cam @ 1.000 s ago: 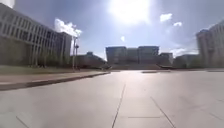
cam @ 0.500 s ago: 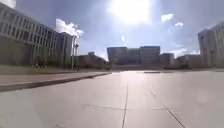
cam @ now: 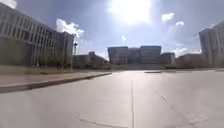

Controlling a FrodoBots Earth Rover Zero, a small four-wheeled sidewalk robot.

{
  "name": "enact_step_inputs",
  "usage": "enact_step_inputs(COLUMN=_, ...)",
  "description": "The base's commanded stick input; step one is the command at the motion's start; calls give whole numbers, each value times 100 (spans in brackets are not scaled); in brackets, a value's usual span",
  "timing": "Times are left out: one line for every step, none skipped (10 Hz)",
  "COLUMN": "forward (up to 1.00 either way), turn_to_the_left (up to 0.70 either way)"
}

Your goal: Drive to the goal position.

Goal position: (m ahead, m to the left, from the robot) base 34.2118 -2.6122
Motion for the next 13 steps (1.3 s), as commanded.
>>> enact_step_inputs(forward=100, turn_to_the_left=0)
enact_step_inputs(forward=100, turn_to_the_left=0)
enact_step_inputs(forward=100, turn_to_the_left=0)
enact_step_inputs(forward=100, turn_to_the_left=0)
enact_step_inputs(forward=100, turn_to_the_left=0)
enact_step_inputs(forward=100, turn_to_the_left=0)
enact_step_inputs(forward=100, turn_to_the_left=0)
enact_step_inputs(forward=100, turn_to_the_left=0)
enact_step_inputs(forward=100, turn_to_the_left=0)
enact_step_inputs(forward=100, turn_to_the_left=0)
enact_step_inputs(forward=100, turn_to_the_left=0)
enact_step_inputs(forward=100, turn_to_the_left=0)
enact_step_inputs(forward=100, turn_to_the_left=0)
